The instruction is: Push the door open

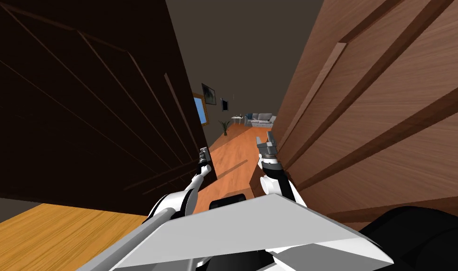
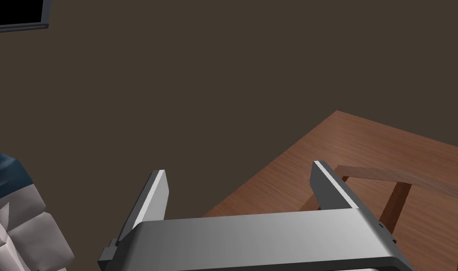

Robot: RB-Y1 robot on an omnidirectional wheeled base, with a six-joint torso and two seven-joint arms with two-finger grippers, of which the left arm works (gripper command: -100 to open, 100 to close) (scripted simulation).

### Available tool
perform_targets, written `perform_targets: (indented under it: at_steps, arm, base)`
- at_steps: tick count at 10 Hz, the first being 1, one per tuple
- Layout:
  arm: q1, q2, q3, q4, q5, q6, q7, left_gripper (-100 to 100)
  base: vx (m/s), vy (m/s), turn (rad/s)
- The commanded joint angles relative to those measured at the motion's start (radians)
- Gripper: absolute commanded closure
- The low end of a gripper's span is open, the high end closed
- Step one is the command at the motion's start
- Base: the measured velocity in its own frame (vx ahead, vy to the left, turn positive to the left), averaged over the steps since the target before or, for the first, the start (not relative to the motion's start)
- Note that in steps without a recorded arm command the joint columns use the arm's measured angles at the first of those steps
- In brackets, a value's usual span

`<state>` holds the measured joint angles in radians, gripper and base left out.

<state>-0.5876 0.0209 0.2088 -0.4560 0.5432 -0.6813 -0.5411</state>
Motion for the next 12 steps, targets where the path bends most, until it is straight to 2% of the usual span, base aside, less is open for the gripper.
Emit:
perform_targets:
  at_steps: [1, 2, 3, 7, 9, 10, 12]
  arm:
    - [0.015, 0.004, 0.013, -0.050, 0.007, 0.021, -0.022, 100]
    - [0.015, 0.004, 0.013, -0.054, 0.007, 0.021, -0.022, 100]
    - [0.011, 0.013, -0.001, -0.043, -0.005, 0.023, -0.001, -100]
    - [0.019, 0.025, -0.048, -0.058, -0.047, 0.053, 0.053, -100]
    - [0.023, 0.025, -0.069, -0.064, -0.066, 0.066, 0.077, -100]
    - [0.023, 0.025, -0.069, -0.064, -0.066, 0.066, 0.077, -100]
    - [0.027, 0.021, -0.095, -0.073, -0.089, 0.082, 0.107, -100]
  base:
    - [0.044, 0.000, 0.040]
    - [0.003, 0.011, 0.040]
    - [-0.003, 0.037, 0.201]
    - [0.004, 0.053, 0.282]
    - [0.006, 0.033, 0.247]
    - [0.006, 0.007, 0.082]
    - [0.000, 0.005, 0.250]
